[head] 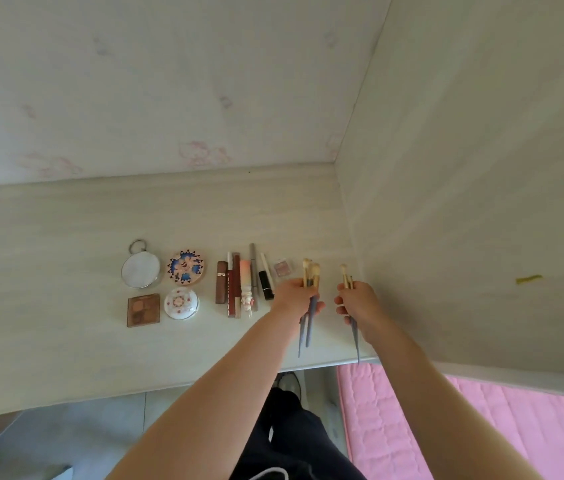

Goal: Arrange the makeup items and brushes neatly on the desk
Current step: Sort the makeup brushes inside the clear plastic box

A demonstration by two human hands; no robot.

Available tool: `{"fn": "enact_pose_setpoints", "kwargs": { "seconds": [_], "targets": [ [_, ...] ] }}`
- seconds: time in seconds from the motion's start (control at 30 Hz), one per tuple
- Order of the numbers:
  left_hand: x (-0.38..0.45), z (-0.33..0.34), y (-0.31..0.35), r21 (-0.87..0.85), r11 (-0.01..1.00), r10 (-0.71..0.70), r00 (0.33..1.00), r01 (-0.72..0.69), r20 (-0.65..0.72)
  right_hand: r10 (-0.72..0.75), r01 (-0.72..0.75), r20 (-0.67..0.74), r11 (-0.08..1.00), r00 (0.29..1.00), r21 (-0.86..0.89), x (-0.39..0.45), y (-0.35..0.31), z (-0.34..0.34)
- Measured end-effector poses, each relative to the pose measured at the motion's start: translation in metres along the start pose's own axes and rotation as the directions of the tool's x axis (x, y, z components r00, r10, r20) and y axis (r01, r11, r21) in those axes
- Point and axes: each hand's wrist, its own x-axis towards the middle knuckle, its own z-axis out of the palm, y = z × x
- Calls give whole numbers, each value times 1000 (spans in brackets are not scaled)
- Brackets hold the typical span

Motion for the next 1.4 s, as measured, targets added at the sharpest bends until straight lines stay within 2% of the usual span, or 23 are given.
{"fn": "enact_pose_setpoints", "kwargs": {
  "seconds": [0.17,0.3,0.4,0.5,0.67,0.83,1.0,1.2,1.4],
  "targets": [
    [23,19,20,64,998,-14,999,16,-42,73,-73,10,997,997,28,26,-12,1],
    [41,33,32,214,976,54,995,-35,-84,33,-34,35,999,999,15,47,-28,0],
    [46,40,39,257,966,72,991,-41,-114,11,-14,36,996,999,83,58,-35,0],
    [52,43,41,312,950,78,988,-33,-133,15,-16,20,997,1000,75,66,-36,4],
    [57,43,41,352,936,80,988,-30,-129,-82,82,-28,997,996,-7,70,-35,8],
    [63,40,41,380,925,87,986,-27,-142,-202,189,-158,978,967,-93,65,-39,6],
    [67,38,36,352,936,70,988,-17,-138,-201,189,-150,978,968,-94,66,-38,7],
    [69,31,32,456,888,169,965,-61,-199,-214,202,-165,975,963,-90,66,-32,9],
    [65,26,31,494,867,178,966,-62,-190,-247,223,-158,962,956,-155,61,-34,8]
  ]
}}
